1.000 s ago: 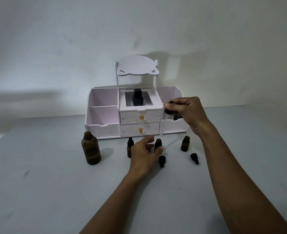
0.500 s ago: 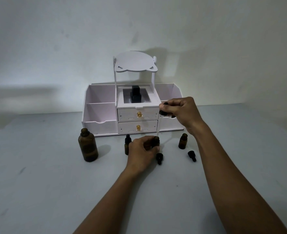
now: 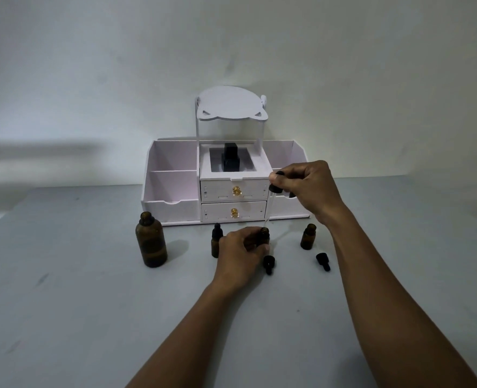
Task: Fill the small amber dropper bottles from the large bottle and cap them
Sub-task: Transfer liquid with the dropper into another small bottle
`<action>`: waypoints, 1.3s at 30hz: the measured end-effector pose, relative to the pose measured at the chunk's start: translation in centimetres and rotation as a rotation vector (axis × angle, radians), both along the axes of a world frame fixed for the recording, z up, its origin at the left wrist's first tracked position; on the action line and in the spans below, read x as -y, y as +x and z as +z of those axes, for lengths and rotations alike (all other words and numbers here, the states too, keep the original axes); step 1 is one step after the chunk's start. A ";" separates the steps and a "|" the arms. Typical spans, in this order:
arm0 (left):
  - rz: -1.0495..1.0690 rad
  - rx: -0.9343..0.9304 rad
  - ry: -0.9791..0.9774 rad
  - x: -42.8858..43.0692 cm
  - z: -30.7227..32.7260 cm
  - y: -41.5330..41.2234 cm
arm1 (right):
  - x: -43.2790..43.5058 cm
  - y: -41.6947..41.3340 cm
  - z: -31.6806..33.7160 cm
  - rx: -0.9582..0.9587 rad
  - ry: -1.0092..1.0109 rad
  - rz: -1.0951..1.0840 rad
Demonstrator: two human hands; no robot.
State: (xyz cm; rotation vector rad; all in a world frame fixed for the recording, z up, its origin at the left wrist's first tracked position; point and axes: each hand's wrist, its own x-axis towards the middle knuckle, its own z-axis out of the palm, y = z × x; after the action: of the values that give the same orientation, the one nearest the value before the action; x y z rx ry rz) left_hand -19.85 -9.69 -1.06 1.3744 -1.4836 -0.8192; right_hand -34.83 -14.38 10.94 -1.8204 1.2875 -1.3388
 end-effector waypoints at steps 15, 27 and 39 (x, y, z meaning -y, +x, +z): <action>0.064 0.079 -0.213 -7.0 3.8 7.1 | -2.5 3.4 3.3 0.275 -0.142 0.170; 0.380 -0.113 -0.229 -5.8 1.9 19.0 | -3.2 14.0 2.5 0.495 -0.054 0.258; 0.142 -0.147 -0.118 -4.5 -0.4 19.8 | -3.0 16.1 0.8 0.385 -0.035 0.294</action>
State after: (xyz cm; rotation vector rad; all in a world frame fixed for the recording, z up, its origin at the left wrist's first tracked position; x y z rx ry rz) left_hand -0.09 -5.18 -1.44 1.2875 -1.2849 -0.7156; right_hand -18.70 -11.40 11.71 -1.5961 0.7687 -1.4584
